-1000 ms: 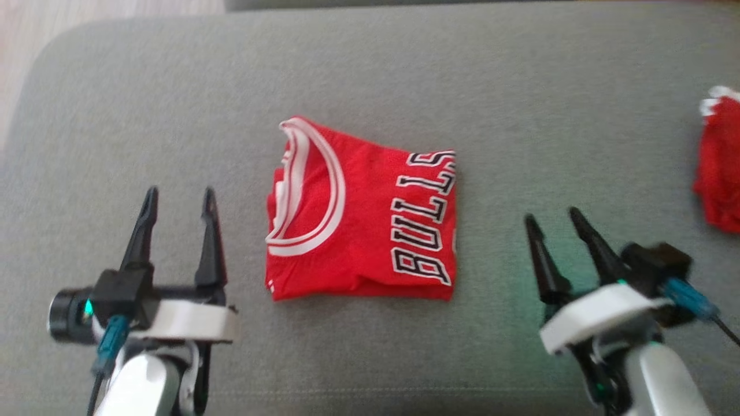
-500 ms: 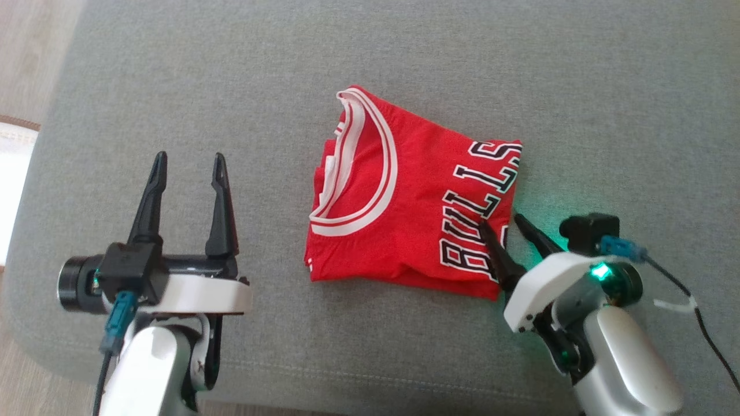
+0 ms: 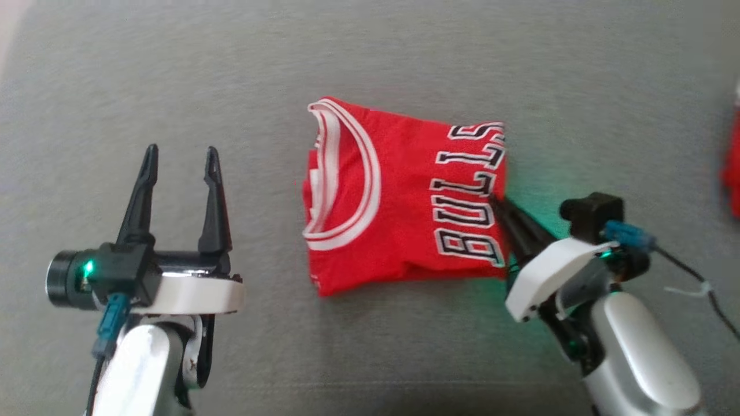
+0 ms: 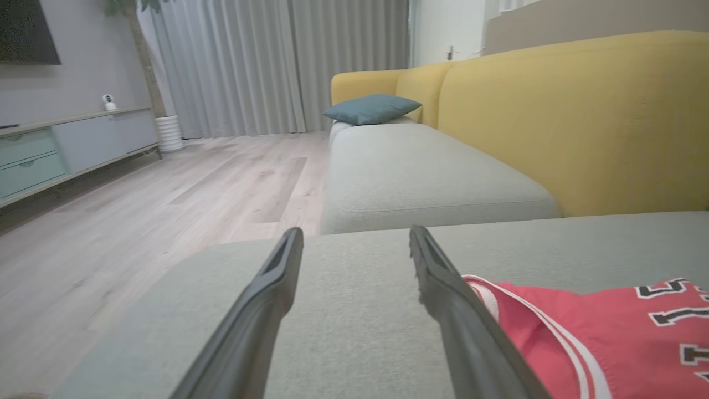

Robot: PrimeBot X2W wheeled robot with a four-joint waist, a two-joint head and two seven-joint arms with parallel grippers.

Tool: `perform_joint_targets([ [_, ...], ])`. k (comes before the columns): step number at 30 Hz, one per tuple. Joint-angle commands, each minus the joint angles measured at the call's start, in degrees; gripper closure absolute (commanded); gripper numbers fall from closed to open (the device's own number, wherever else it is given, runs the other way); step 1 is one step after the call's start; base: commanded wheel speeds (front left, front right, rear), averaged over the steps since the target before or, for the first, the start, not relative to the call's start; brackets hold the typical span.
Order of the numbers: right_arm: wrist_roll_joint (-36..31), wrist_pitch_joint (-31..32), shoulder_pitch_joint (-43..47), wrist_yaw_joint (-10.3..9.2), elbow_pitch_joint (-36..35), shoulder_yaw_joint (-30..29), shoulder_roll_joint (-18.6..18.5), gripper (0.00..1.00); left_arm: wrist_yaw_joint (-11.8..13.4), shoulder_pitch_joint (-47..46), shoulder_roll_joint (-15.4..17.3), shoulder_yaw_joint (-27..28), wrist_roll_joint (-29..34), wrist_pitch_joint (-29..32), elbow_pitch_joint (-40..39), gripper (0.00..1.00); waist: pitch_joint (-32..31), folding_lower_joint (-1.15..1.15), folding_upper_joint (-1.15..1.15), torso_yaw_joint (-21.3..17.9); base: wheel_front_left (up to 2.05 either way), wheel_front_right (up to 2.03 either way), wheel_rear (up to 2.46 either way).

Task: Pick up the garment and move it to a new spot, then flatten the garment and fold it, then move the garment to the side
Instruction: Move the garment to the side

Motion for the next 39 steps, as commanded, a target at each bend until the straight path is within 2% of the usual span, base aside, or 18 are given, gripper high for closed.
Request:
perform_joint_targets([
  [1,-0.4,-0.7,0.7,0.21,-3.0,0.6,-0.8,1.0,-0.1,-1.7,1.4,2.2,1.0,-0.3,-2.2,0.0,-0.2,0.0,0.0,-4.1,0.0,0.0,0.0],
  [8,-0.6,-0.1,-0.8,0.21,-5.8,-1.7,-4.8,1.0,-1.7,-3.2,2.0,0.9,1.7,-0.3,-2.3,0.0,0.5,0.0,0.0,-12.7,0.0,0.0,0.0],
  [12,-0.3,-0.2,-2.6,0.21,-6.0,-2.8,-6.3,1.0,-2.2,-4.3,2.0,0.2,1.9,-0.3,-2.2,0.0,1.4,0.0,0.0,-15.3,0.0,0.0,0.0],
  [15,0.1,-1.0,-5.7,0.21,-5.0,-4.1,-9.4,1.0,-3.4,-6.4,2.2,-1.2,2.5,0.2,-2.2,0.0,3.1,0.0,0.0,-17.7,0.0,0.0,0.0],
  [24,-0.5,-5.4,-12.7,0.21,-0.5,-9.5,-17.5,1.0,-5.1,-10.8,2.8,-4.2,4.6,2.2,-3.5,0.0,8.1,0.0,0.0,-20.7,0.0,0.0,0.0],
  [31,-0.6,-9.9,-17.9,0.21,3.4,-13.9,-21.7,1.0,-6.2,-14.3,3.5,-5.5,6.0,3.4,-4.7,0.0,12.1,0.0,0.0,-22.0,0.0,0.0,0.0],
  [39,-0.9,-10.2,-20.9,0.21,6.2,-19.8,-22.1,1.0,-7.4,-18.7,3.2,-7.5,7.3,3.8,-5.5,0.0,16.8,0.0,0.0,-21.9,0.0,0.0,0.0],
])
